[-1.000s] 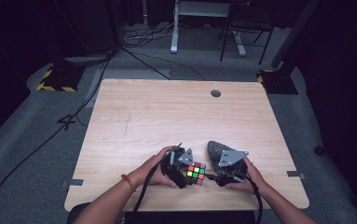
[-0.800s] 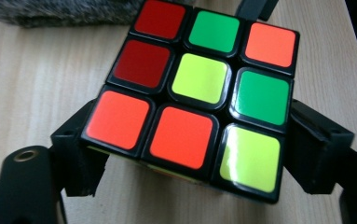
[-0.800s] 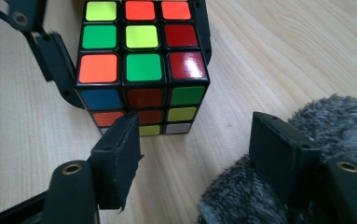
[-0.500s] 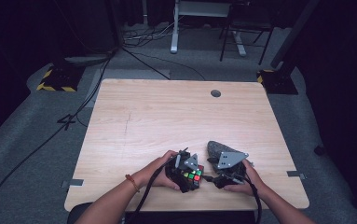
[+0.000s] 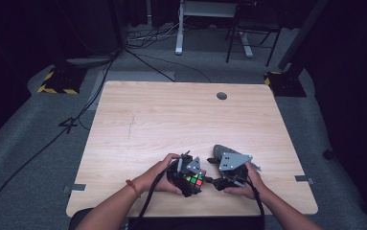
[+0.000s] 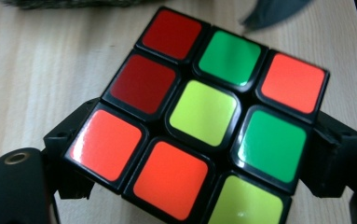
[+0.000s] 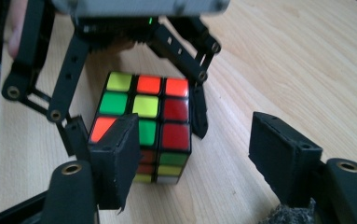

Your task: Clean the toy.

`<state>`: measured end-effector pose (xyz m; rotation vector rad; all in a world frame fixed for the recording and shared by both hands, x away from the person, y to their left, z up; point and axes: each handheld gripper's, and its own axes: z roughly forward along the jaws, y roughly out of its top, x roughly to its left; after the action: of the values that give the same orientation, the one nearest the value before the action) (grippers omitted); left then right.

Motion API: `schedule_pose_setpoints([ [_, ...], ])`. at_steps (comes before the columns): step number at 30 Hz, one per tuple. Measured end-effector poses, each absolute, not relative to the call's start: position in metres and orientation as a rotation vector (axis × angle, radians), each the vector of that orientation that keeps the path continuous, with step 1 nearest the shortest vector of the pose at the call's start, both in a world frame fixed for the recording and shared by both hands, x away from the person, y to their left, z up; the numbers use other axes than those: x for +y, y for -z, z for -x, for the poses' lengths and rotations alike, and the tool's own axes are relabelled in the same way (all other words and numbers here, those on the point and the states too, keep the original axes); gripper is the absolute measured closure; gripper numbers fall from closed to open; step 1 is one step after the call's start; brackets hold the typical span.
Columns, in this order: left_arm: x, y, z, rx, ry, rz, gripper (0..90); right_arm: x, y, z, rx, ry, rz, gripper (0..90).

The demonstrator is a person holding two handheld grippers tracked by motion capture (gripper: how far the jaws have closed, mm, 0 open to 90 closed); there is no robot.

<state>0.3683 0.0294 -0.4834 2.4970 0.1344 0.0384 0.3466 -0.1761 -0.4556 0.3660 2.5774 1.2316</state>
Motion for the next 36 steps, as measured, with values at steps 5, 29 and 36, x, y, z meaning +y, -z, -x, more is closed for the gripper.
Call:
schedule_pose_setpoints([
  [5, 0.037, 0.476, -0.368, 0.118, -0.093, -2.473, 15.9, -0.178, 0.467, -0.348, 2.634, -1.167, -0.371, 33.4],
  [29, 0.043, 0.472, -0.369, 0.072, -0.046, -2.491, 16.4, -0.166, 0.462, -0.341, 2.573, -1.253, -0.319, 34.0],
  [36, 0.046, 0.472, -0.366, 0.092, -0.041, -2.5, 16.4, -0.167, 0.477, -0.343, 2.655, -1.144, -0.324, 33.4],
])
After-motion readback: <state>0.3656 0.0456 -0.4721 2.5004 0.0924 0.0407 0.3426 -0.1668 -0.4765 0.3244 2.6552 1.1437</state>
